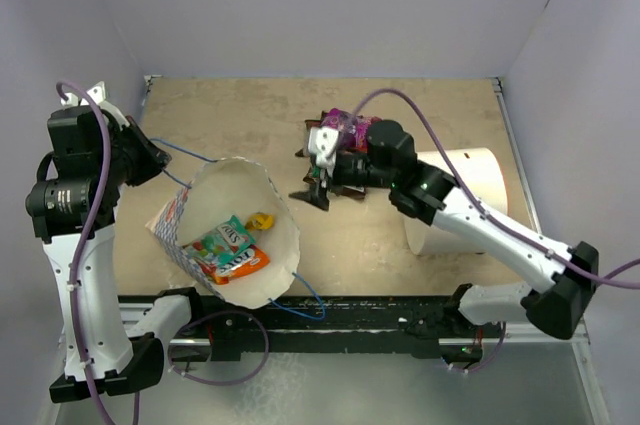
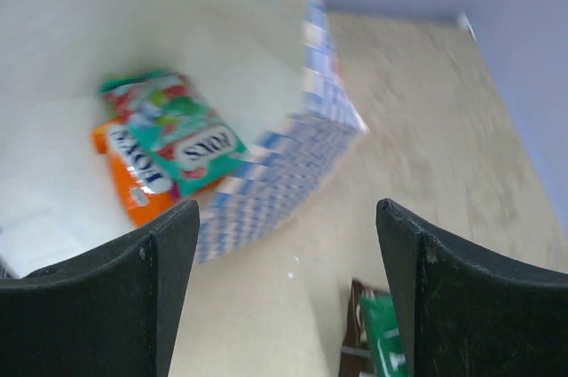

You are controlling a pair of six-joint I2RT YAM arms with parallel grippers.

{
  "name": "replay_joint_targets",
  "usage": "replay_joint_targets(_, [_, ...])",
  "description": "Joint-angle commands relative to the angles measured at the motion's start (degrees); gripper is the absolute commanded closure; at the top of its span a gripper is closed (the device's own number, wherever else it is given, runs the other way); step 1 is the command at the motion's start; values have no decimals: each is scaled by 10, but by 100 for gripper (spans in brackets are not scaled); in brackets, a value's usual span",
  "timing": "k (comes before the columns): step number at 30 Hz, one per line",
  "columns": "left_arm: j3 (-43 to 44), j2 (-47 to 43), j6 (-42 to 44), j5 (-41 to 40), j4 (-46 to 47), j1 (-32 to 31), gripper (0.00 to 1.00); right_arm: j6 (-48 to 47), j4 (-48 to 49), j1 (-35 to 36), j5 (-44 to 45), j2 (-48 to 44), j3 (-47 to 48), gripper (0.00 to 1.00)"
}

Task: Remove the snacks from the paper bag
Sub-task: Take out the snack from the paper bag.

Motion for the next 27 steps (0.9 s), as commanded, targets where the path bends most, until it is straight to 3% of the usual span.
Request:
replay_joint_targets(1, [-4, -3, 3, 19, 23, 0, 100, -205, 87, 42, -145, -67, -50, 19])
replay_joint_targets(6, [-2, 1, 5, 29, 11, 0, 100, -332, 25, 141, -127, -30, -33, 21])
replay_joint_targets(14, [2, 8, 0, 32, -17, 0, 100, -370, 32, 251, 2, 113, 26, 34])
replay_joint_targets(18, [6, 14, 3, 36, -32, 0, 100, -387, 28, 265, 62, 176, 49, 46])
replay_joint_targets(27, [7, 20, 24, 42, -48, -1, 100, -489, -1, 264, 181, 249, 61, 56])
